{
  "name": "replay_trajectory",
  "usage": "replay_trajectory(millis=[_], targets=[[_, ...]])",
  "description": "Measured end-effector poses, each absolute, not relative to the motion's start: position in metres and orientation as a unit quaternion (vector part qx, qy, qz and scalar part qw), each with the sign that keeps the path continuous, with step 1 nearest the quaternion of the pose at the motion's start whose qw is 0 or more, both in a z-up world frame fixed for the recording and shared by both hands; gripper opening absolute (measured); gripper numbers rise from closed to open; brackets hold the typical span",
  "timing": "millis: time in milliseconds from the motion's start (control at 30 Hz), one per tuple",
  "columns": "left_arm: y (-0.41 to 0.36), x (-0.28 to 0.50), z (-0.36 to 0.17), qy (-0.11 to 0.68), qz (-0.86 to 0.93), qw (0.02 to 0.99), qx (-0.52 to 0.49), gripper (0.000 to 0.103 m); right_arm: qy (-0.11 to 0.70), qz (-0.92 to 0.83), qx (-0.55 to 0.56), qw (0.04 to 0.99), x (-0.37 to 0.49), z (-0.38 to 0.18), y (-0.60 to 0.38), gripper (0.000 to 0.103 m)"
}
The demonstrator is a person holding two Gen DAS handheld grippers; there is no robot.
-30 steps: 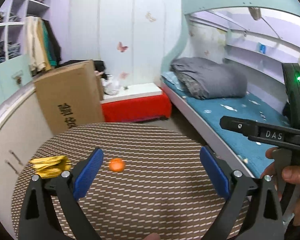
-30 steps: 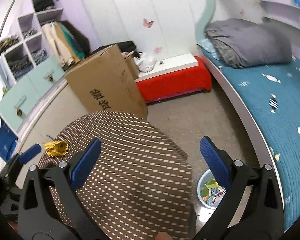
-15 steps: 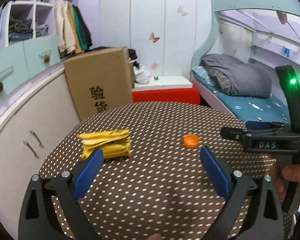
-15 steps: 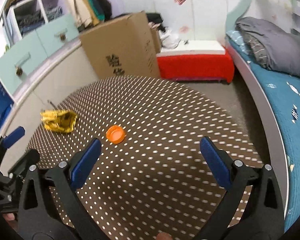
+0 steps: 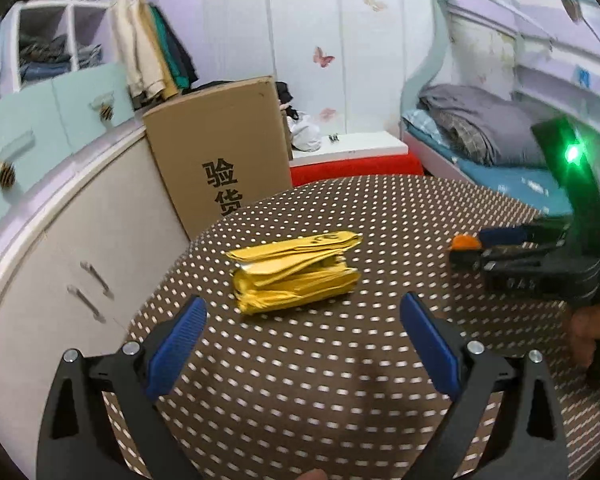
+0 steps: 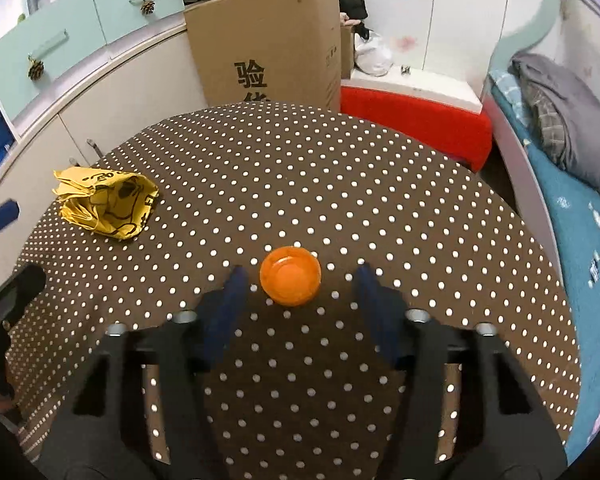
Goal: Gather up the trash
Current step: 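Grasp the yellow packets with the left tool while the right tool grasps the orange cap, then carry the packets and cap over the clear bin and open both tools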
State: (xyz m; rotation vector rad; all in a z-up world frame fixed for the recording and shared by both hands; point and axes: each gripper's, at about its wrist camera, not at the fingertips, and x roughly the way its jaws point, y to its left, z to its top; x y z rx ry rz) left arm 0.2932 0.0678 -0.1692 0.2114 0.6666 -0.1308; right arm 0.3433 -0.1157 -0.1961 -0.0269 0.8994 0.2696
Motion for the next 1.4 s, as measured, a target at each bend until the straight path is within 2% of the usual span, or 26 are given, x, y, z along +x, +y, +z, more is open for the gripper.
replay_trajectory(millis=[267, 433, 467, 500, 533, 600, 667, 733, 967, 1400], targets=[[0.068, 0.320, -0.170, 0.311, -0.135, 0.909, 0.241, 0.095, 0.428, 0.129, -0.003, 0.895, 0.342, -0.196, -0.108, 0.029], [0.055, 0.342, -0.193, 0.331, -0.183, 0.865, 0.330, 0.095, 0.428, 0.128, 0.009, 0.895, 0.342, -0.195, -0.111, 0.029], [0.054, 0.345, -0.197, 0.338, -0.193, 0.859, 0.333, 0.087, 0.428, 0.128, 0.009, 0.895, 0.341, -0.195, -0.111, 0.029], [0.053, 0.348, -0.199, 0.348, -0.201, 0.855, 0.327, 0.076, 0.428, 0.129, 0.010, 0.895, 0.341, -0.195, -0.112, 0.029], [0.052, 0.351, -0.200, 0.360, -0.203, 0.853, 0.318, 0.058, 0.428, 0.130, 0.012, 0.894, 0.340, -0.195, -0.112, 0.029], [0.050, 0.353, -0.200, 0.366, -0.193, 0.857, 0.307, 0.052, 0.427, 0.131, 0.017, 0.895, 0.337, -0.195, -0.115, 0.029], [0.049, 0.350, -0.197, 0.372, -0.192, 0.862, 0.287, 0.041, 0.423, 0.135, 0.020, 0.896, 0.332, -0.194, -0.119, 0.029], [0.048, 0.344, -0.190, 0.376, -0.190, 0.870, 0.255, 0.036, 0.419, 0.137, 0.024, 0.897, 0.326, -0.191, -0.124, 0.029], [0.040, 0.320, -0.179, 0.381, -0.183, 0.891, 0.163, 0.029, 0.394, 0.145, 0.042, 0.906, 0.298, -0.172, -0.159, 0.029], [-0.034, 0.266, -0.136, 0.339, -0.207, 0.916, 0.055, 0.028, 0.325, 0.125, 0.059, 0.936, 0.235, -0.114, -0.247, 0.029]])
